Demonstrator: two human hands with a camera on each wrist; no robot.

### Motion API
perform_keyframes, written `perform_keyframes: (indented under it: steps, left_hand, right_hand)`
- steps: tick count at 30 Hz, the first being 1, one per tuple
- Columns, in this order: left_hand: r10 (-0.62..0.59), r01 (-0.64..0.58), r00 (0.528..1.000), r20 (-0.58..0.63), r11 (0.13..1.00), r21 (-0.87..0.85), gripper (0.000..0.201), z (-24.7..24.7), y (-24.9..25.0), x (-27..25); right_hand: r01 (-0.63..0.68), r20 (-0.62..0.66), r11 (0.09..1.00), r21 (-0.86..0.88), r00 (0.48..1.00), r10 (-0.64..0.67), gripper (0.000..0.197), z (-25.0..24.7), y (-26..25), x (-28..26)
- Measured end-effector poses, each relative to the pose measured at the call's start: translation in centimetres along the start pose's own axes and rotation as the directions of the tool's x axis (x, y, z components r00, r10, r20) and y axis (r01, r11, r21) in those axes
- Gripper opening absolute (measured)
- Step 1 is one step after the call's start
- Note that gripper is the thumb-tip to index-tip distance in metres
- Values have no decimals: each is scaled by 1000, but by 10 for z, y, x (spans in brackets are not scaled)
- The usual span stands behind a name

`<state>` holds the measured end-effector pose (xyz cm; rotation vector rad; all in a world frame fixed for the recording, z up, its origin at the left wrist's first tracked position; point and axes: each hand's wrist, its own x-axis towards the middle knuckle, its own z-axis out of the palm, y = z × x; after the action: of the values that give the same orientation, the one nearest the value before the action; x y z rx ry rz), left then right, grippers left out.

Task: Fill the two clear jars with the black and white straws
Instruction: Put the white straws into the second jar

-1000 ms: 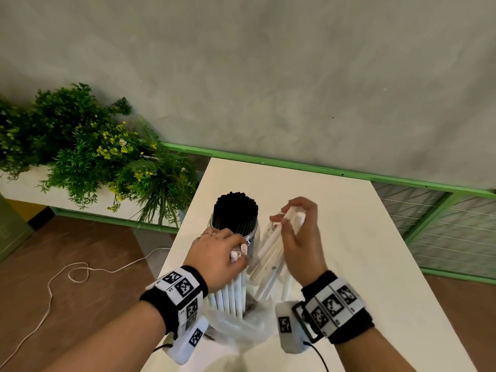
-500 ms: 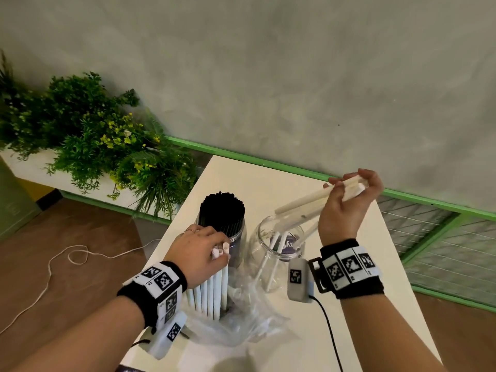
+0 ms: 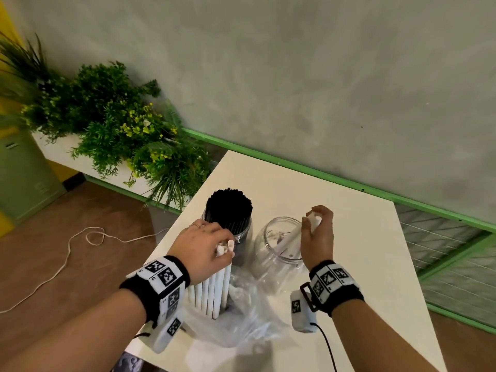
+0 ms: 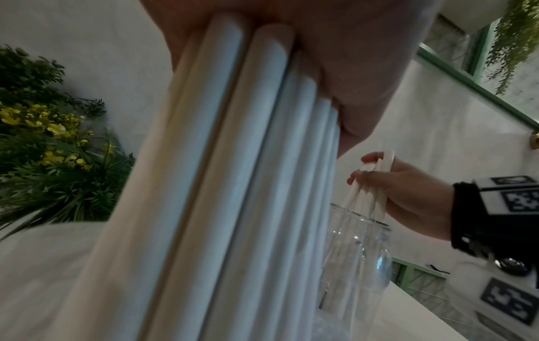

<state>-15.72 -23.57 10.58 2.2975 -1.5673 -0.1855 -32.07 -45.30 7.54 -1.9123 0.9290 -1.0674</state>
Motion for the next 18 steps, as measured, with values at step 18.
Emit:
perform_keyframes:
  steps: [18]
  left_hand:
    - [23, -23, 1000, -14, 1000, 14, 36, 0, -3, 4]
  right_hand:
    - [-4, 262, 955, -296, 961, 85, 36, -42, -3, 36]
